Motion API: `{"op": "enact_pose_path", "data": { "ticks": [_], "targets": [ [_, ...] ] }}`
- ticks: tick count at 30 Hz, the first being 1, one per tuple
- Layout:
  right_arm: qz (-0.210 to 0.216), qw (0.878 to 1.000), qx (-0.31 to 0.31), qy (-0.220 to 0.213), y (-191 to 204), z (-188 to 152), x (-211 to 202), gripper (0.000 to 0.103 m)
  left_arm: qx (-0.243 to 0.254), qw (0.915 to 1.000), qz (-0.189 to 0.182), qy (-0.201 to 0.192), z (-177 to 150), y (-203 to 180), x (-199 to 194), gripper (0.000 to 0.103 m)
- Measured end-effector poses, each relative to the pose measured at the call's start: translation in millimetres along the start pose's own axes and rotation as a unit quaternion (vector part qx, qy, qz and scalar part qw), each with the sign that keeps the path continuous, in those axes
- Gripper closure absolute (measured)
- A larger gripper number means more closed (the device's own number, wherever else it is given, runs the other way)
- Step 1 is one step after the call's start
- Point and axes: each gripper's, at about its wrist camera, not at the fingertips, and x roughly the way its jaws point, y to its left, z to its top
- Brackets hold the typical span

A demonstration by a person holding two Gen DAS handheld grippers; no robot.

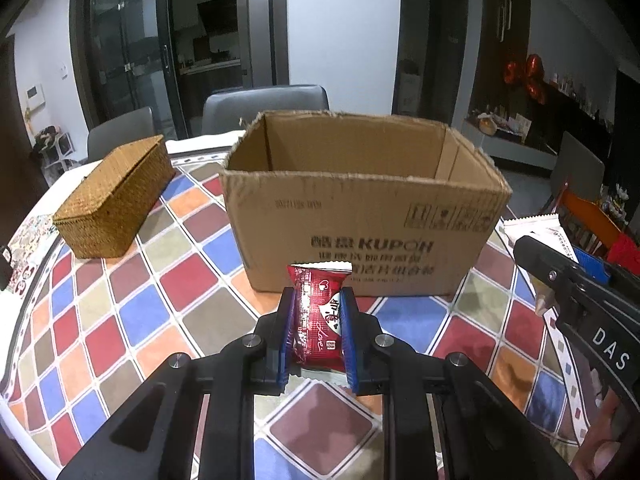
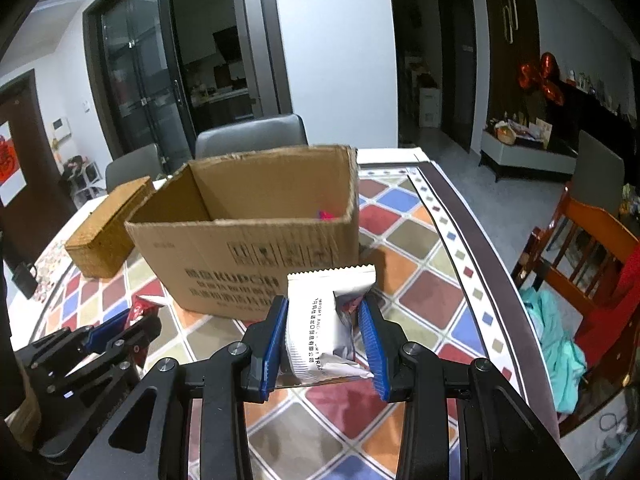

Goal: Organize snacks
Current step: 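Carry the red bar and white packet toward the cardboard box with both tools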

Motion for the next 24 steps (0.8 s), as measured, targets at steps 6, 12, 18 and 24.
{"op": "enact_pose_path", "data": {
  "ticks": [6,12,18,24],
  "targets": [
    [0.006,1.0,-0.005,-0.014,6.7,14.1,-5.0,0.065,0.001,0.9999,0.001,-0.01,11.4,5.2,-7.3,0.081],
    [0.012,0.999,-0.008,-0.028,12.8,28.9,-8.5,0.065,0.008,0.9996,0.003,-0.026,25.5,8.6,-15.4,0.081],
    [0.017,0.999,-0.009,-0.039,16.7,41.1,-10.1,0.065,0.011,0.9993,0.003,-0.035,40.7,12.3,-18.7,0.081],
    [0.022,0.999,-0.01,-0.048,19.1,53.3,-9.8,0.065,0.011,0.9993,0.003,-0.037,53.9,17.3,-16.8,0.081]
  ]
}}
